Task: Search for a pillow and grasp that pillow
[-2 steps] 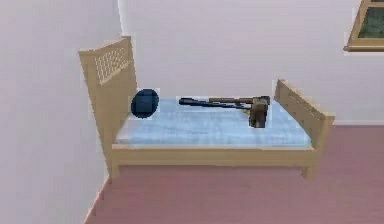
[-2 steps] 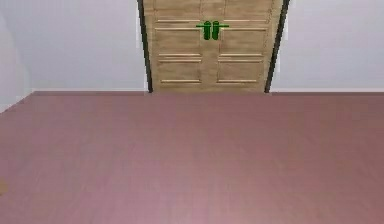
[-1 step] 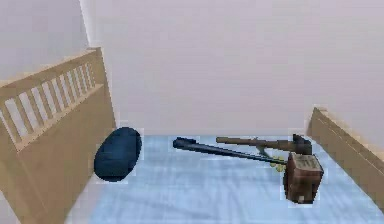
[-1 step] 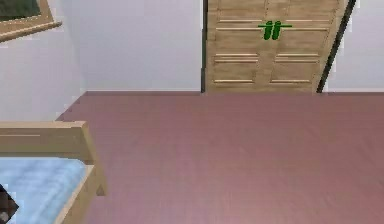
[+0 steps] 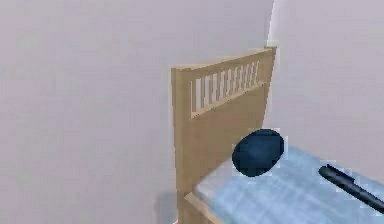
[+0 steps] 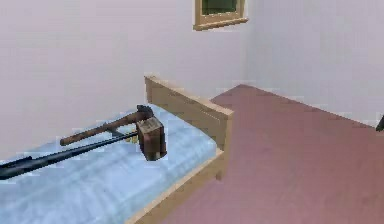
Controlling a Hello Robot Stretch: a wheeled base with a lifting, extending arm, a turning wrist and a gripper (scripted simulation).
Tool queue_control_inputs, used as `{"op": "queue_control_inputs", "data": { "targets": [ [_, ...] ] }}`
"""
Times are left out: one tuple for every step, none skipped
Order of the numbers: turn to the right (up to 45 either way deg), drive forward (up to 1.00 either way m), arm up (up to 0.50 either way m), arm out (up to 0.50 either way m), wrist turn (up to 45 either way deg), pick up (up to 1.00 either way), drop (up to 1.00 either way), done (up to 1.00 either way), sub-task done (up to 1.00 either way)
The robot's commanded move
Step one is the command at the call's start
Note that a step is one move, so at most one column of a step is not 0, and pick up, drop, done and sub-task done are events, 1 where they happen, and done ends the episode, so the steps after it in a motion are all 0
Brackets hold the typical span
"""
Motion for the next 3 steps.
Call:
{"op": "queue_control_inputs", "data": {
  "targets": [
    [-45.0,0.00,0.00,0.00,0.0,0.00,0.00,0.00,0.00],
    [-21.0,0.00,0.00,0.00,0.0,0.00,0.00,0.00,0.00],
    [45.0,0.00,0.00,0.00,0.0,0.00,0.00,0.00,0.00]
  ]
}}
